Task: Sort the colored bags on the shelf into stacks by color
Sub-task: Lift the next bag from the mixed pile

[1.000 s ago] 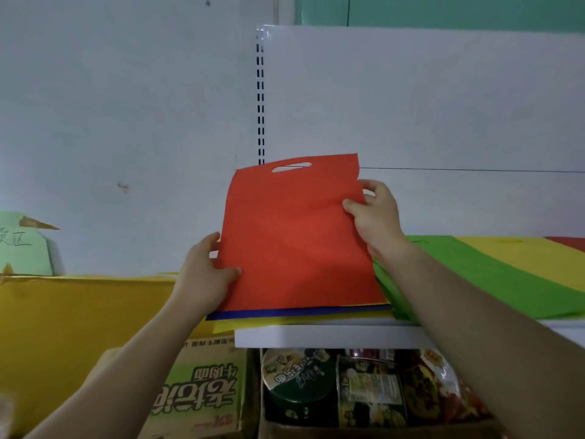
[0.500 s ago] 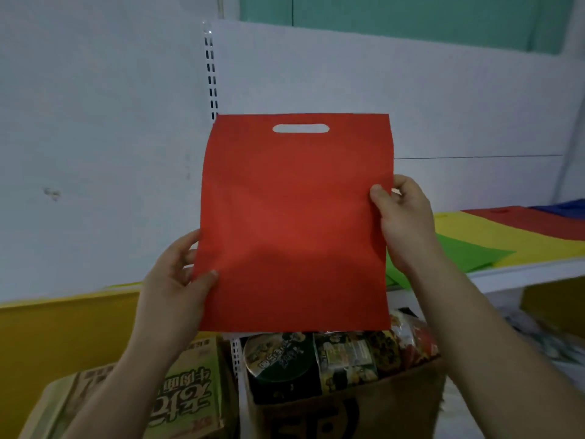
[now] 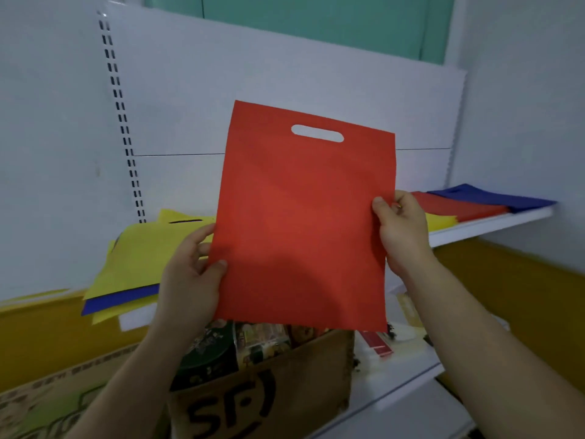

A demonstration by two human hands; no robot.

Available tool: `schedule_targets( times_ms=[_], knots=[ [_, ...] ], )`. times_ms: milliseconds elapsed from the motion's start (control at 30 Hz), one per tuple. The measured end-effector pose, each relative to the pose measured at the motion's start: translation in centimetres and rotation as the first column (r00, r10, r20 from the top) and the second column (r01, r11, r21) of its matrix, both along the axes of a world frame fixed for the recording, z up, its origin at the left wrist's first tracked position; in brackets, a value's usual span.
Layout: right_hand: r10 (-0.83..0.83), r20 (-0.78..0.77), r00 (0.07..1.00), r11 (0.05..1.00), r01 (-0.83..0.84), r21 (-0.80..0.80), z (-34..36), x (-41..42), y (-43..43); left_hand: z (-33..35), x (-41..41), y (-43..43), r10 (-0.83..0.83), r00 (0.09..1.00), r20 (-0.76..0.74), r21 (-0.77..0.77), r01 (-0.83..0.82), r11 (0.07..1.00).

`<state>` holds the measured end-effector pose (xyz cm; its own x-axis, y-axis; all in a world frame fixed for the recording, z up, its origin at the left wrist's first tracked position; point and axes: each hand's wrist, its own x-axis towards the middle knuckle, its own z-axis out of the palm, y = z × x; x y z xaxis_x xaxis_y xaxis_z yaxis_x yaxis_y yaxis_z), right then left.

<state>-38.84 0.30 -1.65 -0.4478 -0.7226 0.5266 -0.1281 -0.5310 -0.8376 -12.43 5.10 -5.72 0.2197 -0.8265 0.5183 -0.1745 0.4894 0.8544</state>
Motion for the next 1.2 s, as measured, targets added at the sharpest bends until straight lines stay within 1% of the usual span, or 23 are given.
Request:
schedule_targets(
  times_ms=[67, 233, 400, 533, 633, 800, 900, 1067, 1200],
  knots=[
    [-0.029, 0.008, 1.000, 1.000, 0.029, 0.009, -0.1, -4.0, 0.8, 0.1, -3.8, -0.3, -0.042, 0.999, 0.012, -0.005, 0.042, 0.999],
    [-0.172, 0.001, 0.985, 0.984, 0.171, 0.044, -0.4, -15.4, 2.9, -0.3, -14.8, -1.2, -0.179, 0.983, 0.046, -0.019, 0.180, 0.983],
    [-0.295, 0.007, 0.956, 0.954, 0.294, 0.058, -0.3, -26.1, 5.3, -0.9, -25.7, -2.1, -0.335, 0.942, -0.019, 0.011, 0.335, 0.942],
    [-0.382, -0.009, 0.924, 0.922, 0.381, 0.070, 0.2, -33.0, 6.6, -0.9, -33.1, -2.7, -0.394, 0.919, -0.023, 0.003, 0.394, 0.919],
    [-0.414, 0.020, 0.910, 0.907, 0.411, 0.098, 0.2, -37.3, 6.6, -0.7, -37.7, -3.5, -0.433, 0.901, -0.009, -0.001, 0.433, 0.901],
    [-0.463, 0.052, 0.885, 0.879, 0.451, 0.154, -0.6, -43.3, 4.1, -1.0, -43.9, -7.3, -0.484, 0.875, -0.017, 0.025, 0.484, 0.875],
    [-0.482, 0.027, 0.876, 0.867, 0.472, 0.160, -0.7, -46.0, 1.4, -1.3, -46.7, -10.5, -0.496, 0.868, -0.015, 0.023, 0.496, 0.868],
    [-0.469, 0.010, 0.883, 0.871, 0.460, 0.173, 0.5, -49.7, -4.6, -0.5, -50.7, -16.7, -0.491, 0.870, -0.039, 0.026, 0.493, 0.870],
    [-0.446, 0.008, 0.895, 0.883, 0.438, 0.170, 1.3, -51.5, -9.5, 0.5, -52.4, -20.7, -0.468, 0.883, -0.034, 0.042, 0.469, 0.882]
  ],
)
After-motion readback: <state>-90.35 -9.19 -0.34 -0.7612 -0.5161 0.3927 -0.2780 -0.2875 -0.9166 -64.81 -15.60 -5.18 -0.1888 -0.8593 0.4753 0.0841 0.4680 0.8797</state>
